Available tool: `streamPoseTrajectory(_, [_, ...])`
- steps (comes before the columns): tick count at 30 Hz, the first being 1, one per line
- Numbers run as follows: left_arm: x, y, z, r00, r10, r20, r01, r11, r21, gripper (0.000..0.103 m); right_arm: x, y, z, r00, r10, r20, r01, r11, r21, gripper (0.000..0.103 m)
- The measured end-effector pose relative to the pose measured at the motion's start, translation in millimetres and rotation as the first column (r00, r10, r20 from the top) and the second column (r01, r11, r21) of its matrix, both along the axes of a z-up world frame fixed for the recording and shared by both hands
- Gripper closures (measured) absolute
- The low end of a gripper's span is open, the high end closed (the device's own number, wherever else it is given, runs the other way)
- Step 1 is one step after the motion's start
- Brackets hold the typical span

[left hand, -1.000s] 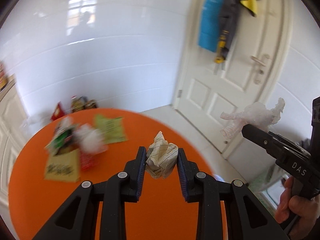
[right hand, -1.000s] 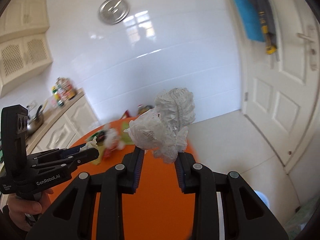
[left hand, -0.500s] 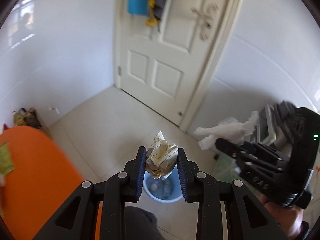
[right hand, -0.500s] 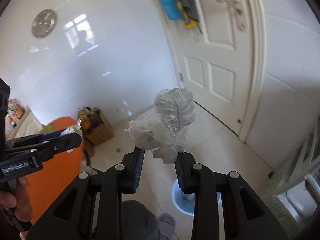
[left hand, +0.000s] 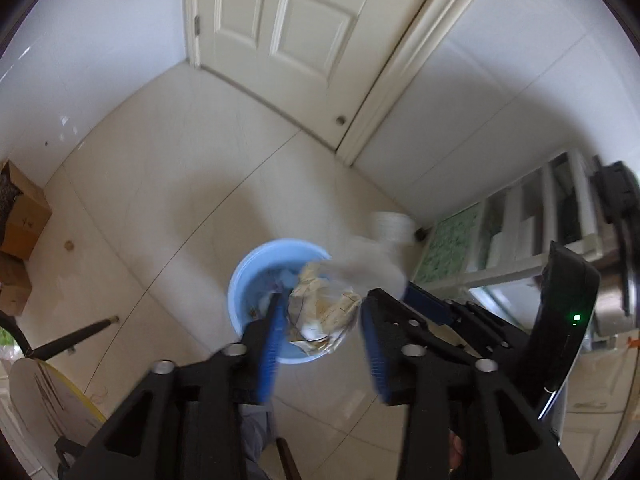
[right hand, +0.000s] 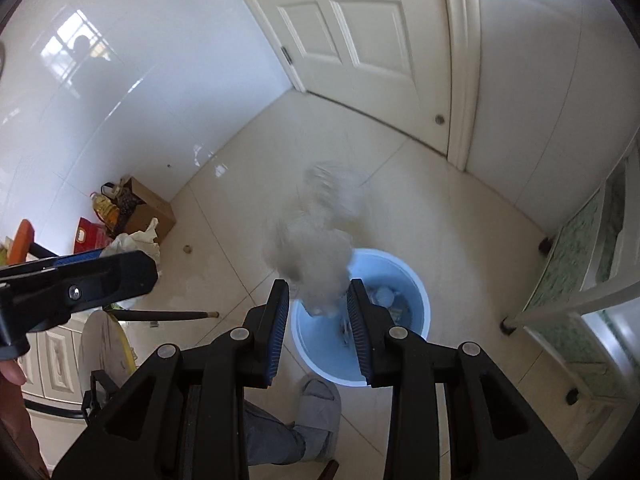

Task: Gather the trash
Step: 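Move both tools back toward the orange table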

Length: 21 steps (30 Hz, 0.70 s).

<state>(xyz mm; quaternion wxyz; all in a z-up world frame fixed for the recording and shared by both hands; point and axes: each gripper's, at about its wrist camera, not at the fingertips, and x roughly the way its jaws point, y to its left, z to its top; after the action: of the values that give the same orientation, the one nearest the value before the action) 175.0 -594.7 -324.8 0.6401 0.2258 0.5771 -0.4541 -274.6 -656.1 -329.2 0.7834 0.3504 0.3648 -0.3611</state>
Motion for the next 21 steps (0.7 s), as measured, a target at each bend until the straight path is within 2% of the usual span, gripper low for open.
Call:
streamPoseTrajectory(1, [8.2, -6.5, -6.3, 1.0, 0.017, 0.007, -0.017, 1.0, 0.025, 0.036, 0.0, -4.1, -6.6, 1.0, -0.009, -0.01, 0.009, 1.0, 0.019, 0.065])
streamPoseTrajectory(2, [11.5, -7.6, -9.0, 0.999, 0.032, 0.012, -0.033, 0.999, 0.034, 0.032, -0.4, -6.6, -10.3, 1.0, -0.019, -0.019, 0.02, 0.999, 0.025, 0.057])
streamPoseTrajectory(3, [14.3, -9.0, -10.4, 0.999, 0.043, 0.017, -0.044, 0.998, 0.037, 0.03, -1.8, -8.7, -12.5, 0.999, -0.03, -0.018, 0.03, 0.999, 0.027, 0.053])
streamPoseTrajectory(8, [8.2, -9.3, -6.1, 0.997, 0.054, 0.062, -0.057, 0.997, 0.049, 0.02, -12.0, -8.6, -11.1, 0.998, -0.068, -0.006, 0.069, 0.997, 0.025, 0.014])
streamPoseTrajectory(11, [0.9, -12.0, 3.9, 0.994, 0.06, 0.087, -0.064, 0.997, 0.051, 0.019, -13.1, -6.0, -8.4, 0.997, -0.071, -0.003, 0.071, 0.997, 0.028, 0.003])
streamPoseTrajectory(17, [-26.5, 25.4, 50.5, 0.985, 0.077, 0.157, -0.077, 0.997, -0.004, 0.017, -9.4, 12.4, 18.1, 0.996, -0.085, 0.023, 0.085, 0.996, -0.008, 0.0])
streamPoseTrajectory(21, [-42.7, 68.0, 88.9, 0.974, 0.102, 0.2, -0.09, 0.994, -0.068, 0.016, -6.2, 32.9, 47.6, 0.995, -0.081, 0.052, 0.083, 0.996, -0.039, 0.0])
